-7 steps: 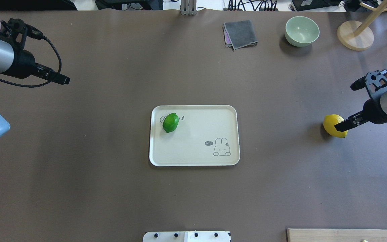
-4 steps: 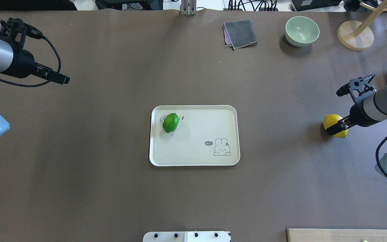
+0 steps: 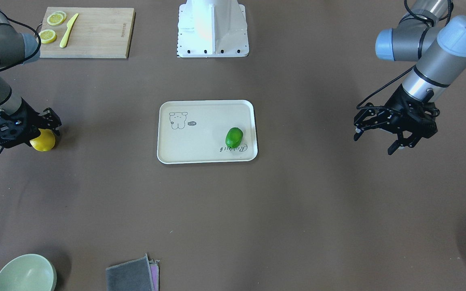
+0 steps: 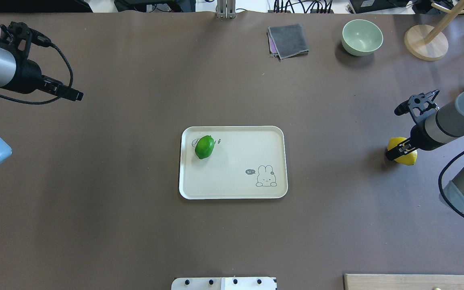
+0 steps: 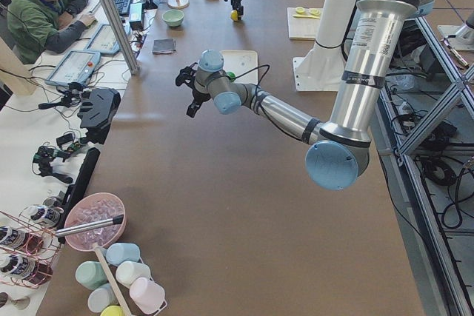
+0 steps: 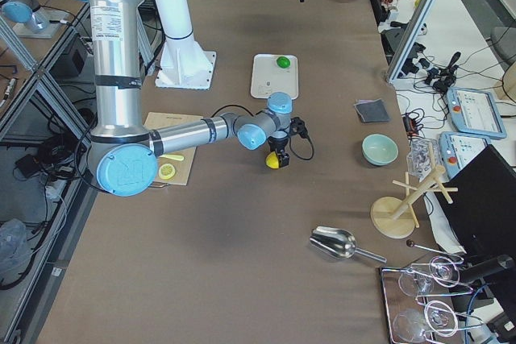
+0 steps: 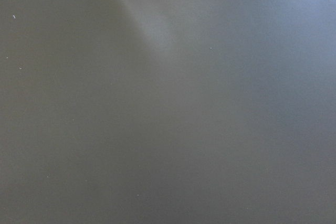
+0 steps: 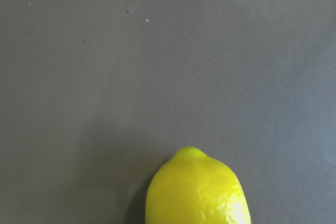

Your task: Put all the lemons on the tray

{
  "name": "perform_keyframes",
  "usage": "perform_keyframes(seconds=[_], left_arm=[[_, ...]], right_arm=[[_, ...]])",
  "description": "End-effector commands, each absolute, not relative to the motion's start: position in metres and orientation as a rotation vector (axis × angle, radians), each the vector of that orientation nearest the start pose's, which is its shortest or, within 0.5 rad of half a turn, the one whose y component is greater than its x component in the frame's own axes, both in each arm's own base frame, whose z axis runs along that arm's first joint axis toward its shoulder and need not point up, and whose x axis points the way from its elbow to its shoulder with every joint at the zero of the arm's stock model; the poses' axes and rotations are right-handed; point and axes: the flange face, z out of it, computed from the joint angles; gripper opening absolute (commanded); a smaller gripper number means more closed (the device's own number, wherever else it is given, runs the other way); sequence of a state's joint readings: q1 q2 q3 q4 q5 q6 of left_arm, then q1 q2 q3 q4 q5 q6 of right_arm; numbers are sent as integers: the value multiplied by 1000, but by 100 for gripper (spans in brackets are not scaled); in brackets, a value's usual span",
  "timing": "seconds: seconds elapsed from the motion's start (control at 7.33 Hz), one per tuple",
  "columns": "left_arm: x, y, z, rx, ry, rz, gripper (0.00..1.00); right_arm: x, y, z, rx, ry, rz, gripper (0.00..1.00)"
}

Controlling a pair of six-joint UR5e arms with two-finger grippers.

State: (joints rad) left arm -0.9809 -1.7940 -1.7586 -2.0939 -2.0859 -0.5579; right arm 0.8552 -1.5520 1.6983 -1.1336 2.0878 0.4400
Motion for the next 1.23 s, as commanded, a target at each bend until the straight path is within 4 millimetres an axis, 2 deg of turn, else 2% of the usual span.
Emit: perform_keyframes(seconds=[0.0,0.14,0.27,0.55,0.82,0.95,1.09], left_arm=[[255,-532,390,509,898,266,100],[256,-531,390,508,899,267,100],[256,-532,389,509,900,266,100],[257,-532,389,509,901,267,100],[258,-531,388,509,903,268,100],[258,-532,388,511,903,269,100],[258,-532,388,510,904,267,100]], right_arm=[[-284,-455,524,241,-758,-417,0],[-287,-459,496,264,-786,-400,0],[-306,-471,461,248,-839,-289,0],[-390,-460,377,146,-967,-78,0],[-458,-448,309,144,-1002,34,0],[-495,-442,274,109,-961,110,0],[-527,-434,251,130,-879,154,0]])
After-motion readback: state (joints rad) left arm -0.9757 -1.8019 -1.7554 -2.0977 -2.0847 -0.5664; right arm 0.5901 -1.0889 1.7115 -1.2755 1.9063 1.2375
